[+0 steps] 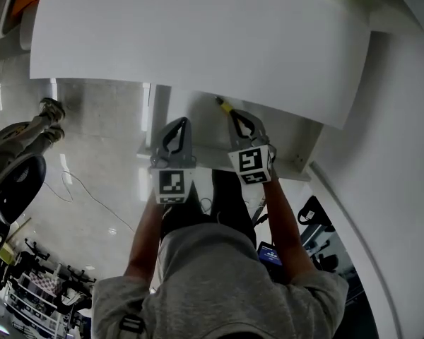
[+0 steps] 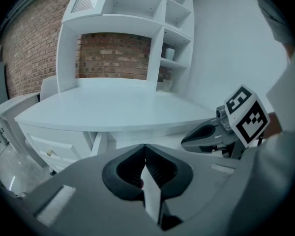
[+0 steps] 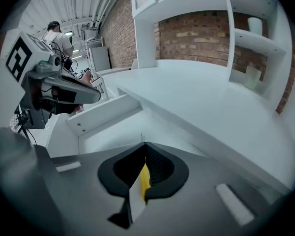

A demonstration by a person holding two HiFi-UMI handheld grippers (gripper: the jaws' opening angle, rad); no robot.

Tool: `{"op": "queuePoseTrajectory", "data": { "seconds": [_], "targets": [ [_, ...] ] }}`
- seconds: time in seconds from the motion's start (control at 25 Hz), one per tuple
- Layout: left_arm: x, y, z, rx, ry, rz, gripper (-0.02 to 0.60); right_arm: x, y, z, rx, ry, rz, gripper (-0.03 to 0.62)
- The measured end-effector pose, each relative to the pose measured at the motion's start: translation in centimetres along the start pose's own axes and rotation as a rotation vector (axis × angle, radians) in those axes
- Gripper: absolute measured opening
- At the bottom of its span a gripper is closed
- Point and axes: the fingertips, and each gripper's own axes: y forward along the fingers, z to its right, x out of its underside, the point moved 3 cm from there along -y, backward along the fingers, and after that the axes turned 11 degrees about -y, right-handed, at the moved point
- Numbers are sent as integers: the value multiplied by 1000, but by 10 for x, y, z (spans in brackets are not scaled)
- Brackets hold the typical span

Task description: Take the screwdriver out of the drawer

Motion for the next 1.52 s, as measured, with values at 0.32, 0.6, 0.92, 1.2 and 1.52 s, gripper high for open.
{"op": "queuePoseTrajectory", "data": {
  "seconds": [0.32,0.6,0.92,1.2,1.52],
  "targets": [
    [9,5,-2,1,1,-27,12,22,30,-9,-61,-86,-131,127],
    [14,7,0,5,-5,-40,12,39,49,-16,-126,-90,-211,190],
    [16,7,1,6,-5,-36,12,48,53,-17,-126,-91,-241,116],
    [14,4,0,6,10,-35,12,49,54,-17,-117,-103,-251,81],
    [9,-1,0,10,21,-30,12,47,48,-21,-124,-106,-244,80]
  ]
}}
